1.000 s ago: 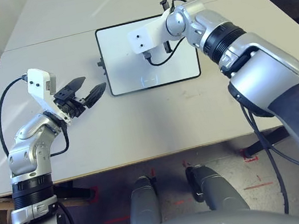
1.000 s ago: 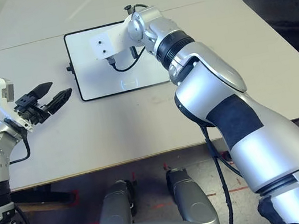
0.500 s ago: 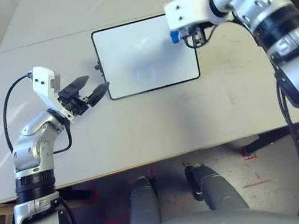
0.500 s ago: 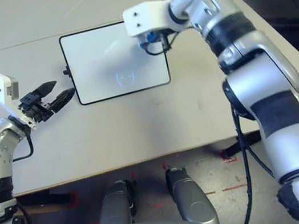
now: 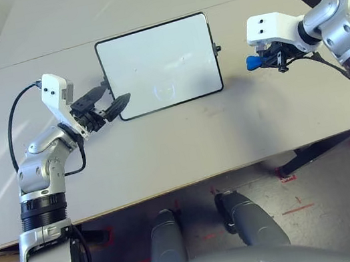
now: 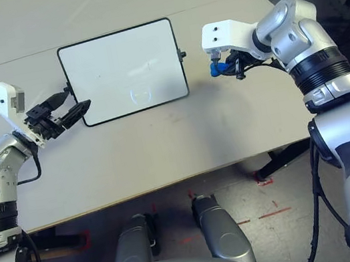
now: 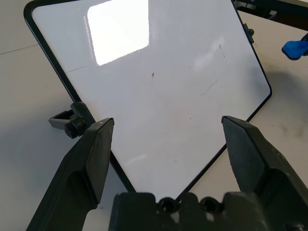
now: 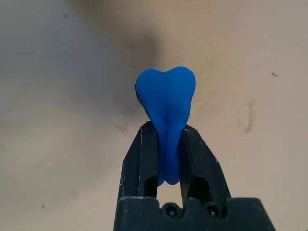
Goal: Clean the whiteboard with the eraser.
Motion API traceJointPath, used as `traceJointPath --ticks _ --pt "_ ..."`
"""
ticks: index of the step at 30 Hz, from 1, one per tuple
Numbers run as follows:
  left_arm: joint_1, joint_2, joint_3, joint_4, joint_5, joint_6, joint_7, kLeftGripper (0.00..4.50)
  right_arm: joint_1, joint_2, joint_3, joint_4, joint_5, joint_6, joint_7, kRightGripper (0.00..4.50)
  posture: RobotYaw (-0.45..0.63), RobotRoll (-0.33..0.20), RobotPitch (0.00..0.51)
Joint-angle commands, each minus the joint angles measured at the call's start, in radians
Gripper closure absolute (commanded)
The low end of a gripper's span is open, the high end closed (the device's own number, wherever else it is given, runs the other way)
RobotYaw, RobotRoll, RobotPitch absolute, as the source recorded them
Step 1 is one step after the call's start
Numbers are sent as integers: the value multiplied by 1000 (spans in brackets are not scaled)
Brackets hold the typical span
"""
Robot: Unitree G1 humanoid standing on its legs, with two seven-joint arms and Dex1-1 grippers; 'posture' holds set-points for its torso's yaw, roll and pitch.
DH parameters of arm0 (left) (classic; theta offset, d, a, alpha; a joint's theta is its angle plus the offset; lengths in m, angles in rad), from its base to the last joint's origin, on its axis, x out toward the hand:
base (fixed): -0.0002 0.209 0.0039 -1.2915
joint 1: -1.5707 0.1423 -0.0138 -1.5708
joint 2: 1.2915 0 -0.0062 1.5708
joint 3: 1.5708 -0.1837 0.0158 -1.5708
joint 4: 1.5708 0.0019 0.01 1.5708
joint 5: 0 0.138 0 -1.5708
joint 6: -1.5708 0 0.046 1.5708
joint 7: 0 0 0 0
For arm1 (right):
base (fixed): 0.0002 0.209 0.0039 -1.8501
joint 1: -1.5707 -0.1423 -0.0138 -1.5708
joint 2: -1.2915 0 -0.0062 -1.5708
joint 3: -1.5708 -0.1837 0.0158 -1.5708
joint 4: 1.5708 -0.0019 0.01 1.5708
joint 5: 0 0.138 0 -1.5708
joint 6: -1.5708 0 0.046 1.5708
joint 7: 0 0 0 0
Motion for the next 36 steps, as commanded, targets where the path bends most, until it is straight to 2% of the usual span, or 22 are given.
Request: traceJointPath --ticks 1,11,15,22,28,36 --pt "-1 13 -3 20 13 -5 -11 0 -44 33 -5 108 -4 -40 -66 4074 -71 0 148" --pt "12 33 10 4 7 2 -9 0 -88 85 -7 295 -10 -92 -172 4074 -59 0 147" --pt "7 35 8 7 9 2 -9 0 -96 92 -24 321 5 -80 -198 2800 -67 0 146" --pt "-8 38 8 19 15 -7 -7 0 -111 78 -79 316 52 -49 -194 63 -68 0 142" --pt "-1 39 58 4 17 -34 51 0 -67 41 -241 235 206 -49 -177 26 -53 0 143" --pt "55 30 171 -42 5 -42 182 0 106 32 -524 61 451 -27 -312 26 -31 0 161"
